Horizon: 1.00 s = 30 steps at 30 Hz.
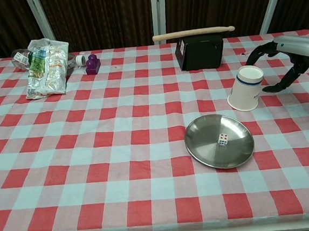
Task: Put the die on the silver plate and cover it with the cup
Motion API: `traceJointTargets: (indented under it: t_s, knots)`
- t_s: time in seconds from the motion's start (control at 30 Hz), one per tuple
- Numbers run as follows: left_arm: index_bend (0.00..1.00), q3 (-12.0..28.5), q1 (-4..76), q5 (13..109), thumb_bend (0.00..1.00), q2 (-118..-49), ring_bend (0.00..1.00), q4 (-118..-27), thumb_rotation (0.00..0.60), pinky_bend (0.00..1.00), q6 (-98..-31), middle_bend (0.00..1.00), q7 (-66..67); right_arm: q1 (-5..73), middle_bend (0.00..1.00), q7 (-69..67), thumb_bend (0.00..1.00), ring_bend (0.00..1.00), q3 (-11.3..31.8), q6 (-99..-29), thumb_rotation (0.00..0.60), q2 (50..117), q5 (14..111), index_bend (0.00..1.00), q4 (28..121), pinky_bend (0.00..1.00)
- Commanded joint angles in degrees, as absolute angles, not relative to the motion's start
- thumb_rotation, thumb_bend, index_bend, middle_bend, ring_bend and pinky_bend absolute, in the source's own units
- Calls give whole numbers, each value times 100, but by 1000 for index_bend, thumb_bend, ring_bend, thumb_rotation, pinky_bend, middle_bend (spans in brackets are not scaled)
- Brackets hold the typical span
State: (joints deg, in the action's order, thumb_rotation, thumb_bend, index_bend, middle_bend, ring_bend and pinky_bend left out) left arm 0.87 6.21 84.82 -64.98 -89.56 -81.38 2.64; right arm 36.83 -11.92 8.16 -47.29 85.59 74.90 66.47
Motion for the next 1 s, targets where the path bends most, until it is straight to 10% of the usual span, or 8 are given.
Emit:
traceJointTargets:
  t_s: [0.03, 0.67, 1.0]
  knots:
    - [212, 85, 618, 8473, 0, -6487, 105, -8971, 600, 77, -8132, 186, 273, 3719, 213, -1330, 143, 8, 819, -4669, 600, 8626, 7515, 289, 6584, 102]
    - [213, 86, 626, 8470, 0, -6392, 106, -9117, 600, 77, -8120, 186, 343, 3697, 317, -3073, 275, 88, 841, -4949, 600, 8953, 7984, 525, 6058, 101]
    - [212, 95, 647, 8496, 0, -6331, 105, -9240, 600, 77, -8125, 186, 413, 3639, 340, -4838, 280, 88, 101, -5984, 600, 8503, 9532, 542, 6682, 101]
